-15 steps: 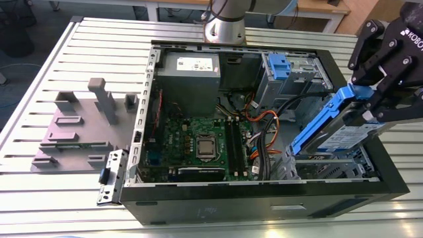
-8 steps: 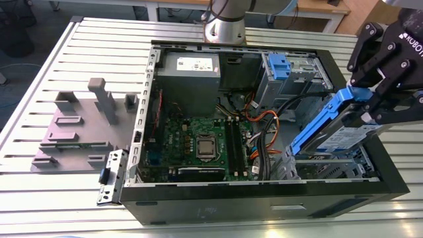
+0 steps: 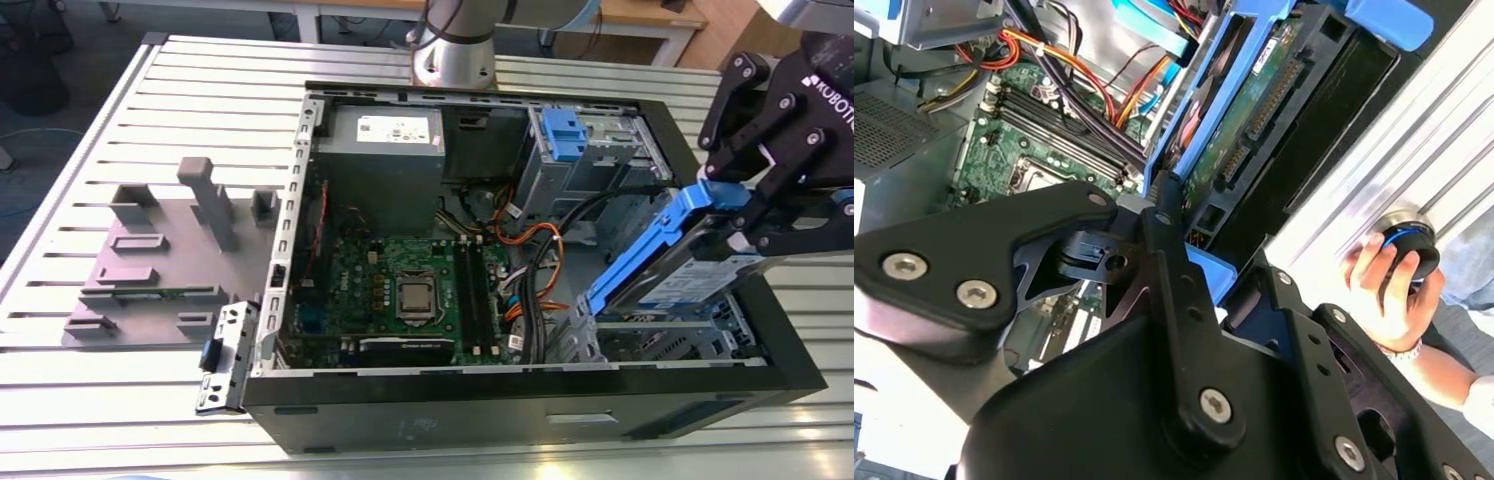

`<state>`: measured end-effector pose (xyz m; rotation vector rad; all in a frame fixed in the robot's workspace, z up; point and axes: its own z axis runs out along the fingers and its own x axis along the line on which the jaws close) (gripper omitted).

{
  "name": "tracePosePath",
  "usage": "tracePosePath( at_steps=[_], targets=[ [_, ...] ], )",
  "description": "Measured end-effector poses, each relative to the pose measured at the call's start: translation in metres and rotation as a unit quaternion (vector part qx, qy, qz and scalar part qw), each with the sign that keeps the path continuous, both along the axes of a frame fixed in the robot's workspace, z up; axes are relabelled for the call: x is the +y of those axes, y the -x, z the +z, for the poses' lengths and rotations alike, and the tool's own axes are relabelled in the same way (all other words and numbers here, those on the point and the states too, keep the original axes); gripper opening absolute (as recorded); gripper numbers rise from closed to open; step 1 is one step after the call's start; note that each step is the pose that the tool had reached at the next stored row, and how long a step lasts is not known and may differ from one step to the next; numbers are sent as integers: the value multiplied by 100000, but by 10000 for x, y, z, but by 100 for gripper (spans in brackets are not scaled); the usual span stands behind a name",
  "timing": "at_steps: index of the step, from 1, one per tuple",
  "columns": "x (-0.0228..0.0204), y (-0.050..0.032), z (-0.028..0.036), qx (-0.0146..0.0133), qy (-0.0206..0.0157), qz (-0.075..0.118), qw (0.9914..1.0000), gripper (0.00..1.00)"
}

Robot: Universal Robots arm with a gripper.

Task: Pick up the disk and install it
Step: 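Insert the disk into the insertion slot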

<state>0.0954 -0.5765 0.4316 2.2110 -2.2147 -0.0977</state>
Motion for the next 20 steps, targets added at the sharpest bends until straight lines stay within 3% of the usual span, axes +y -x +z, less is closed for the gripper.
tracePosePath(
  at_steps=[20],
  targets=[
    [0,-18,-115,-2,8,-38,100000,37]
  ],
)
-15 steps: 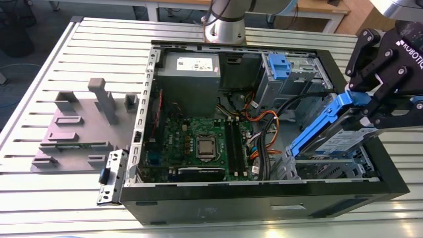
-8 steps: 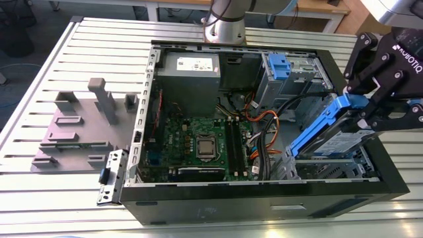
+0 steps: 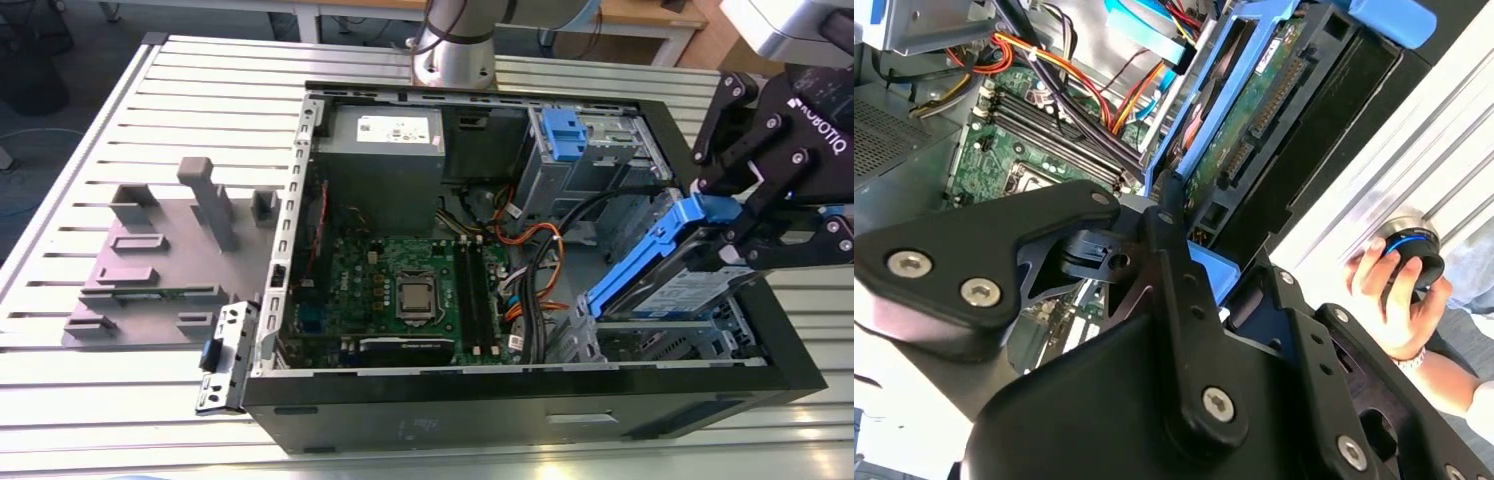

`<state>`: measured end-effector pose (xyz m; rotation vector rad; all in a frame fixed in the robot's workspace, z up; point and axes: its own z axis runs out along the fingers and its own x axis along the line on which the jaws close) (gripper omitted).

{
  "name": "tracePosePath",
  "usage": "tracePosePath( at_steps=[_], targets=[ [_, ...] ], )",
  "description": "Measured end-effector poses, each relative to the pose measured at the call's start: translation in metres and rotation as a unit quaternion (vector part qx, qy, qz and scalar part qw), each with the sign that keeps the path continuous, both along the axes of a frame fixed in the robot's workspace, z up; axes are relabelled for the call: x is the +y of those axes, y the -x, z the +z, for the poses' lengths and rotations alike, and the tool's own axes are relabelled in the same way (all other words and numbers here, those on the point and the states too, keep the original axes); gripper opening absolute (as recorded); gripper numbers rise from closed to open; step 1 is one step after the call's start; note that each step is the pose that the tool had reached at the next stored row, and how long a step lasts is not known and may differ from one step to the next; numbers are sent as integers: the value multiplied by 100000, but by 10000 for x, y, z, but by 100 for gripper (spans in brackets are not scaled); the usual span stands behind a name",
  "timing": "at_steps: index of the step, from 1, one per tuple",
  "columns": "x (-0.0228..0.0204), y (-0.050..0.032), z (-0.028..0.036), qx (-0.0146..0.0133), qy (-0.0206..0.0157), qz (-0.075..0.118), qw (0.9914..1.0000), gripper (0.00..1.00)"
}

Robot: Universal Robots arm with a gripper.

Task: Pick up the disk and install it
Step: 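Insert the disk into the insertion slot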

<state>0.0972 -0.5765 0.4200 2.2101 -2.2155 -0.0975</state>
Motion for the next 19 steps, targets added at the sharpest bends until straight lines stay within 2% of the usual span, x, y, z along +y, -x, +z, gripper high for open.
tracePosePath(
  at_steps=[11,12,19],
  targets=[
    [0,0,-3,-3,-4,-1,100000,38],
    [0,0,-3,-2,-7,1,100000,44],
    [0,0,-4,-1,-5,-1,100000,43]
  ],
)
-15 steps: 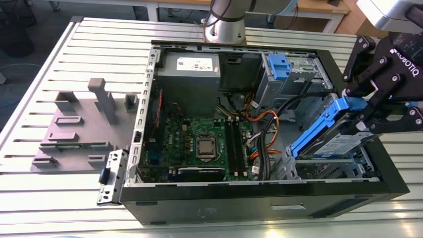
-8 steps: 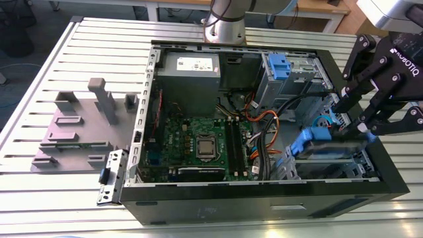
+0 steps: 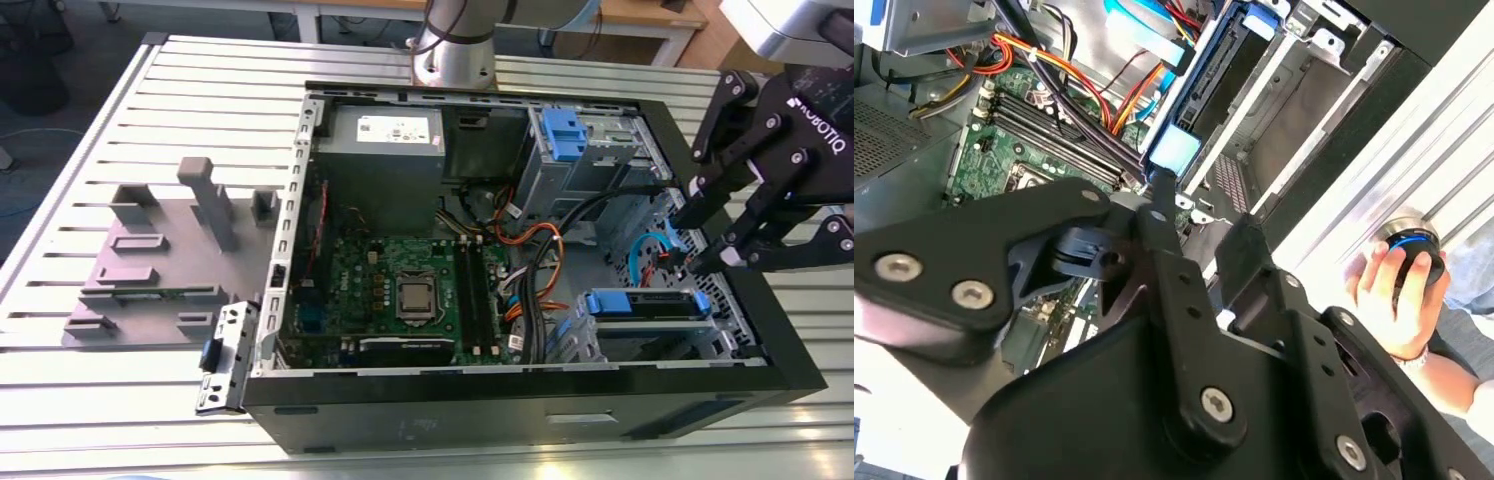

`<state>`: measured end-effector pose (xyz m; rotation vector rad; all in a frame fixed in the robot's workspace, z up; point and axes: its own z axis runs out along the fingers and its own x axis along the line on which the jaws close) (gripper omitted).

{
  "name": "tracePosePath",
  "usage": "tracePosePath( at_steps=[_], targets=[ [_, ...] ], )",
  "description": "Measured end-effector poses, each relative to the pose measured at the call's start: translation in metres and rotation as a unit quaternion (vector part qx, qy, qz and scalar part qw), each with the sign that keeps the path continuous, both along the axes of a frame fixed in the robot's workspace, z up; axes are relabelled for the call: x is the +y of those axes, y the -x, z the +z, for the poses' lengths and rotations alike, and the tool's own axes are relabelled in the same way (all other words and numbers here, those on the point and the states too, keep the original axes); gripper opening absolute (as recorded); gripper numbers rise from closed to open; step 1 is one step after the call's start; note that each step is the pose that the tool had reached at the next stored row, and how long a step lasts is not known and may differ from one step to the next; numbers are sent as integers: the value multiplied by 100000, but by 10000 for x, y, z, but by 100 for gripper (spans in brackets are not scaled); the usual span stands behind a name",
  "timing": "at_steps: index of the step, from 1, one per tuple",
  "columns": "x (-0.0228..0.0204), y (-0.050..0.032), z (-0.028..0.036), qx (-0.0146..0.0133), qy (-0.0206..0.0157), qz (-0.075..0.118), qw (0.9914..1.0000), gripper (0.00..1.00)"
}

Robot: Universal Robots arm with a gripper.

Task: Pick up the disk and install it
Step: 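Insert the disk into the insertion slot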

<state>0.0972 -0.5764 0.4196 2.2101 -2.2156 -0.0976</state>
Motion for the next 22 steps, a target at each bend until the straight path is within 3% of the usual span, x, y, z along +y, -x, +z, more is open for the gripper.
tracePosePath(
  at_steps=[3,6,8,15,19,22],
  targets=[
    [0,0,-1,0,-1,0,100000,36],
    [0,0,-1,0,-2,-1,100000,19],
    [0,0,-1,1,-2,-2,100000,13],
    [0,0,-4,0,-1,-1,100000,11],
    [-1,0,-66,0,-22,-130,100000,11],
    [-1,-1,-119,-2,-247,-354,99999,11]
  ],
)
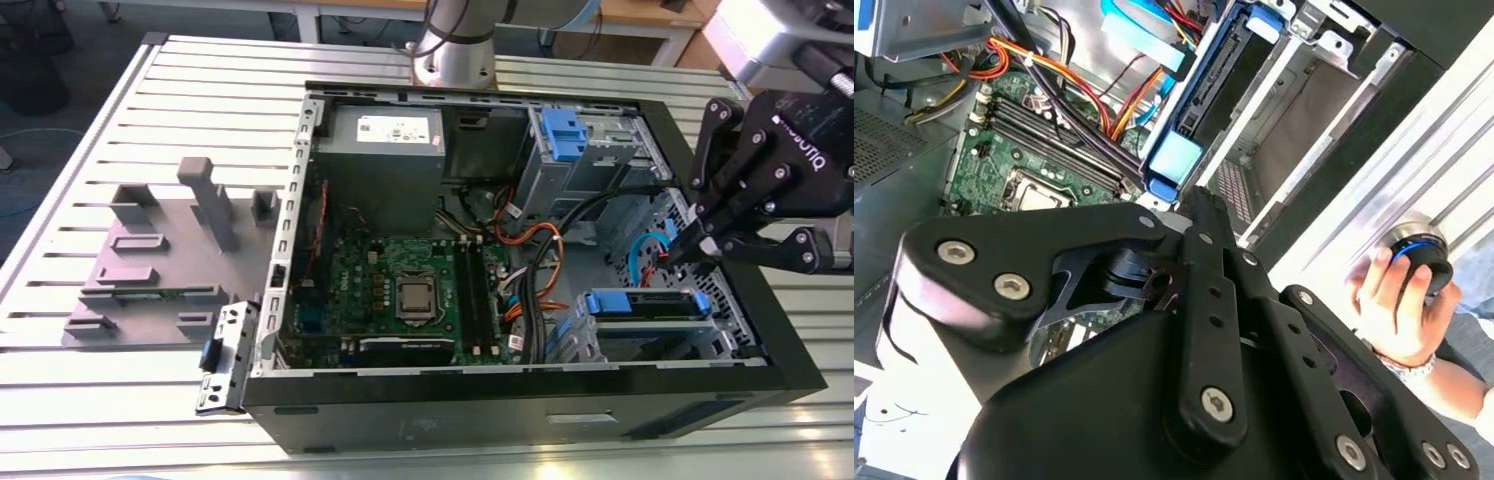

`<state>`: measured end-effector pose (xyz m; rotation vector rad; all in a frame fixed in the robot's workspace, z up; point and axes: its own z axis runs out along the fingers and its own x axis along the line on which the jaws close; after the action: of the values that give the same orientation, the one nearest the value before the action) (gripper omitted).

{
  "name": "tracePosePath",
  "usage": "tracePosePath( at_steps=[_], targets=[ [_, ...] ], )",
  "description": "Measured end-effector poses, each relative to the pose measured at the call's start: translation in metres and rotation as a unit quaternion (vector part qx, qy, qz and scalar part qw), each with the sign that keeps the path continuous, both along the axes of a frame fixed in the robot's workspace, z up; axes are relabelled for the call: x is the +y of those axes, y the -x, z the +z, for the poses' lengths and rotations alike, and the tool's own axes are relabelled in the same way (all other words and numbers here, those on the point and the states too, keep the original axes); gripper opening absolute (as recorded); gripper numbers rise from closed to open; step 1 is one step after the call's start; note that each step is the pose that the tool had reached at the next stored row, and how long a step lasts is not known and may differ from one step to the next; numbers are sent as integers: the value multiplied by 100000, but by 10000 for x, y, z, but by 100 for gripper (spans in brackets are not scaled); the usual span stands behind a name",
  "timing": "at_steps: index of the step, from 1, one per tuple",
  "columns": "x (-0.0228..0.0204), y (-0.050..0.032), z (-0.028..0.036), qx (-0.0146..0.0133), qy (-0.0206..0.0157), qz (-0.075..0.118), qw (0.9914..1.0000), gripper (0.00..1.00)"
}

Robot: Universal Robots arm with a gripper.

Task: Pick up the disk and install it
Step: 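Insert the disk into the insertion slot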

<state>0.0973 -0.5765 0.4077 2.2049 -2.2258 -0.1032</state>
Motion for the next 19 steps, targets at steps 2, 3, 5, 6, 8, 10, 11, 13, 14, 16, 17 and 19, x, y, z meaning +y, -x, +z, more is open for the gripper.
tracePosePath(
  at_steps=[2,3,5,6,8,10,11,13,14,16,17,19],
  targets=[
    [0,-4,-35,1,-203,-142,100000,11],
    [0,-7,-52,2,-291,-202,99999,11],
    [0,-20,-85,1,-519,-283,99998,11],
    [-1,-29,-96,2,-745,-323,99997,11],
    [0,-49,-118,3,-1375,-389,99990,11],
    [0,-66,-151,8,-1611,-405,99986,11],
    [0,-77,-168,11,-1596,-406,99986,11],
    [0,-103,-205,19,-1590,-406,99987,11],
    [0,-115,-223,24,-1591,-401,99987,11],
    [0,-138,-259,26,-1590,-405,99987,11],
    [0,-150,-277,30,-1594,-404,99986,11],
    [0,-170,-314,37,-1598,-391,99986,11]
  ],
)
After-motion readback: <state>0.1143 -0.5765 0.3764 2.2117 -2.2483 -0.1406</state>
